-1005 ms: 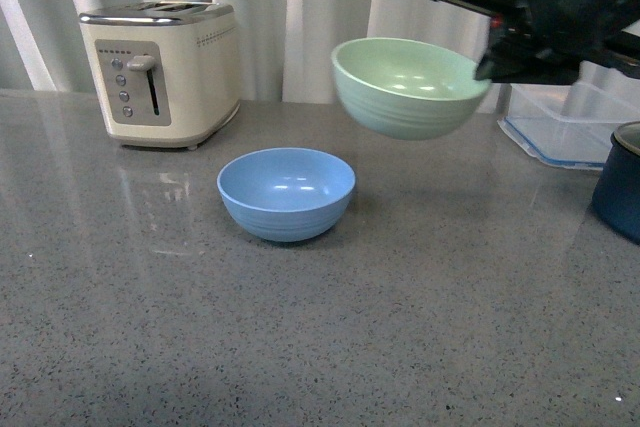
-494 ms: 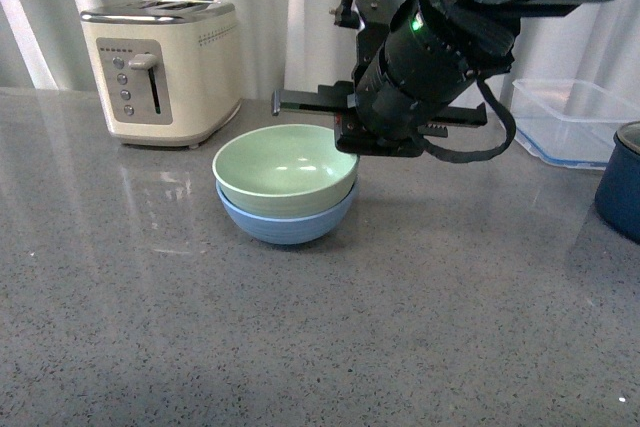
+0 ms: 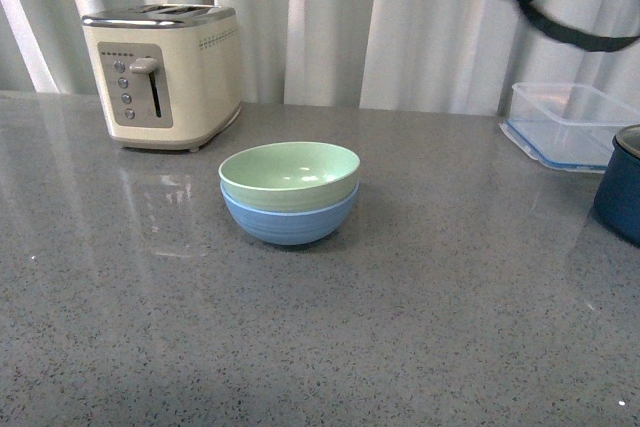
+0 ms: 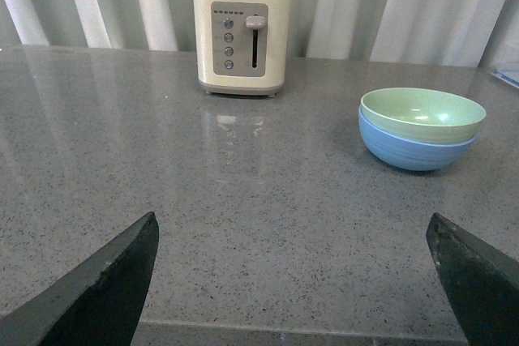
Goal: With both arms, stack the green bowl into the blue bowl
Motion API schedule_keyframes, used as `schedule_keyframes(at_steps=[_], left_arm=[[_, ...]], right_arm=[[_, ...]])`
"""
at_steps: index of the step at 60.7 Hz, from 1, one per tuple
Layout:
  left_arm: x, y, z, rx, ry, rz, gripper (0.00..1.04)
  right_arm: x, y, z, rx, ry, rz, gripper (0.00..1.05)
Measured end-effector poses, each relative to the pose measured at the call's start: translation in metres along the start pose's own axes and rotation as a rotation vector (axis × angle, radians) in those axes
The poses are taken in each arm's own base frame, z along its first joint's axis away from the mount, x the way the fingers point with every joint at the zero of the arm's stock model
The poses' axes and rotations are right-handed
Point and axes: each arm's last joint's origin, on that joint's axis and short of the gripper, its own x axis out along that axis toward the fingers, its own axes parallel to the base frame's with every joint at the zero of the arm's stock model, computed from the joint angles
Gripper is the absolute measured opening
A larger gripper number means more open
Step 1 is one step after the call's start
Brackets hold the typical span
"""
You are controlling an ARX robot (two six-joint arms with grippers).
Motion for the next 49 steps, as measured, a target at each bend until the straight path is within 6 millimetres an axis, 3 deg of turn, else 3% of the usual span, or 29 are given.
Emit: schedule_keyframes(at_steps=[5,11,18,38,49], left_arm=[[0.000,0.000,0.000,0.000,0.000,0.002,0.98],[0.000,0.000,0.000,0.000,0.000,0.002,0.98],[0.000,0.000,0.000,0.000,0.000,0.000,0.98],[0.000,0.000,0.000,0.000,0.000,0.002,0.98],[0.000,0.000,0.000,0.000,0.000,0.002,0.98]], right_arm=[[-0.031,-0.028,-0.008,-0.090,-0.136,-0.166,0.37],[-0.059,-0.057,-0.035,-0.148,-0.116,-0.205,0.19],[-0.089,-0.078,-0.058,-0.178,-0.078,-0.212,0.00],[-0.155,-0.108,-0.087,-0.192,-0.071,-0.209,0.01],[-0.178,-0.115,-0.096,-0.191,-0.078,-0.207,0.01]])
